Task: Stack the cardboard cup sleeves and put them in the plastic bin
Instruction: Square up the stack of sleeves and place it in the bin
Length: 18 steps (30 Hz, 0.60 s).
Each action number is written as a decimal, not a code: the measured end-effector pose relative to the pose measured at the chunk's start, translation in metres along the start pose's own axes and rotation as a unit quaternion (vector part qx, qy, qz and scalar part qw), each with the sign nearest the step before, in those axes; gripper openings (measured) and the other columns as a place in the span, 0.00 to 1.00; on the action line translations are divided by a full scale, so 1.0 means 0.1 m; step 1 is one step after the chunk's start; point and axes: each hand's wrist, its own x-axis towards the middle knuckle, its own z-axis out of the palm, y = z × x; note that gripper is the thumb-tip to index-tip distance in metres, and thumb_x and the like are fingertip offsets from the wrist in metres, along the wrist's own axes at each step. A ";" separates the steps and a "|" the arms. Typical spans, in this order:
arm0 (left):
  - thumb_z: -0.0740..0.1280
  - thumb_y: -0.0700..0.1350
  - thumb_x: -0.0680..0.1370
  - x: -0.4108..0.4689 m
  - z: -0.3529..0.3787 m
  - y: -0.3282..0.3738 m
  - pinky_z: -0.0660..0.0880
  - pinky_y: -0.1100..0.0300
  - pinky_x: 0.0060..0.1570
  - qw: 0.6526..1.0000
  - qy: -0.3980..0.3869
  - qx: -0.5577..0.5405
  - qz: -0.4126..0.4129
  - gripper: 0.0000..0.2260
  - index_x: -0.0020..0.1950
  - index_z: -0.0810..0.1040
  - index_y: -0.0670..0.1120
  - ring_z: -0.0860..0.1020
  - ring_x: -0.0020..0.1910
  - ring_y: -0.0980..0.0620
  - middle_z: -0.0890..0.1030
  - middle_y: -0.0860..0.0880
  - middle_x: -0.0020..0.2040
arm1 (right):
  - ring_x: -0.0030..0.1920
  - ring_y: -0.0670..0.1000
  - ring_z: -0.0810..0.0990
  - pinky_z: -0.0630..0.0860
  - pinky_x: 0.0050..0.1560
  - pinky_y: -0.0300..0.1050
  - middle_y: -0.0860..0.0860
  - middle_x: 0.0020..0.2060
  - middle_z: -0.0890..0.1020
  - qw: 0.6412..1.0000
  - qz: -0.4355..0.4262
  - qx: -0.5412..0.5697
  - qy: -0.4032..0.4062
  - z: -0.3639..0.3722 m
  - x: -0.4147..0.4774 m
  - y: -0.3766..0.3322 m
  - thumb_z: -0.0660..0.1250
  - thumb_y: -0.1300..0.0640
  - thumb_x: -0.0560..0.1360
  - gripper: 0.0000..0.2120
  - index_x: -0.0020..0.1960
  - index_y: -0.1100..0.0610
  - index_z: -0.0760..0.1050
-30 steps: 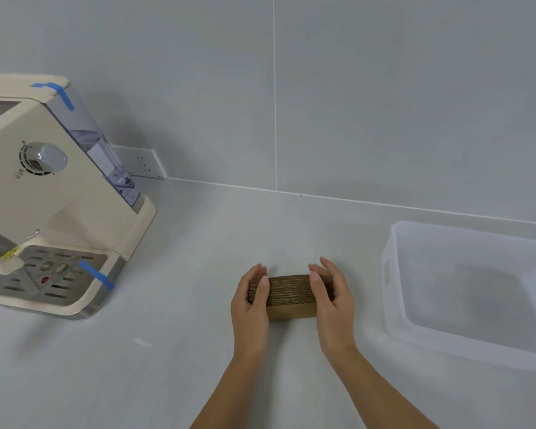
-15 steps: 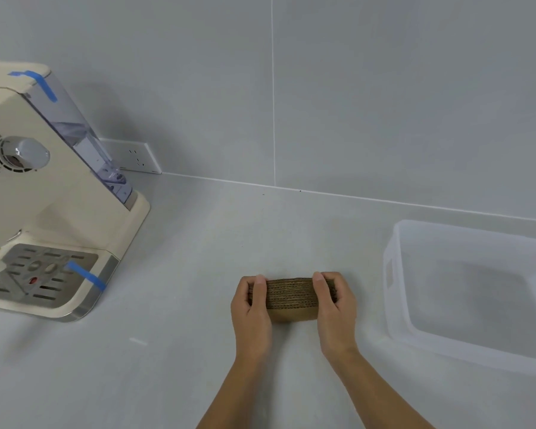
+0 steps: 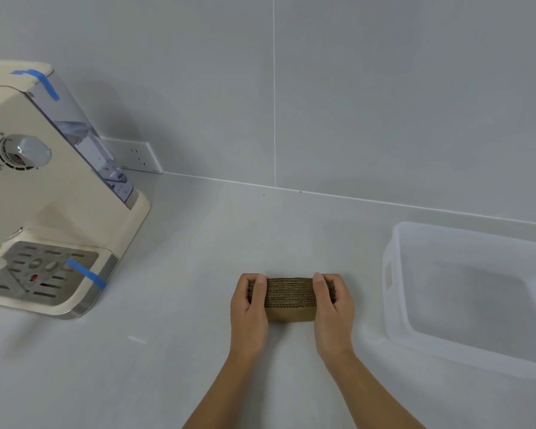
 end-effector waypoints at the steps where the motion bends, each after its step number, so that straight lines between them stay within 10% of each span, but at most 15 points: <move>1: 0.60 0.45 0.79 -0.01 -0.04 0.01 0.69 0.71 0.39 1.000 -0.030 0.008 0.006 0.08 0.43 0.73 0.45 0.72 0.37 0.61 0.75 0.50 0.39 | 0.29 0.39 0.69 0.67 0.32 0.29 0.47 0.30 0.72 1.000 0.004 0.000 0.003 0.01 0.00 -0.01 0.61 0.59 0.78 0.12 0.35 0.56 0.71; 5: 0.69 0.56 0.68 0.01 -0.35 -0.01 0.72 0.70 0.49 0.981 -0.185 0.062 0.008 0.20 0.56 0.71 0.53 0.76 0.49 0.63 0.78 0.56 0.50 | 0.29 0.38 0.70 0.67 0.32 0.28 0.46 0.30 0.73 1.000 0.008 -0.008 0.002 0.00 0.00 -0.02 0.60 0.58 0.78 0.13 0.35 0.56 0.70; 8: 0.75 0.46 0.67 0.04 -0.56 -0.02 0.71 0.70 0.54 0.963 -0.246 0.103 0.021 0.27 0.62 0.69 0.53 0.76 0.56 0.61 0.77 0.62 0.55 | 0.29 0.38 0.69 0.67 0.33 0.28 0.46 0.30 0.72 1.000 0.006 -0.023 -0.003 -0.01 -0.01 -0.02 0.60 0.58 0.78 0.12 0.35 0.56 0.70; 18: 0.69 0.34 0.72 0.07 -0.60 -0.05 0.71 0.69 0.54 0.966 -0.223 0.128 0.034 0.18 0.58 0.72 0.49 0.77 0.53 0.59 0.79 0.53 0.53 | 0.37 0.41 0.73 0.69 0.38 0.26 0.47 0.37 0.76 0.996 0.033 -0.040 -0.071 -0.10 -0.01 -0.08 0.62 0.53 0.77 0.08 0.41 0.54 0.74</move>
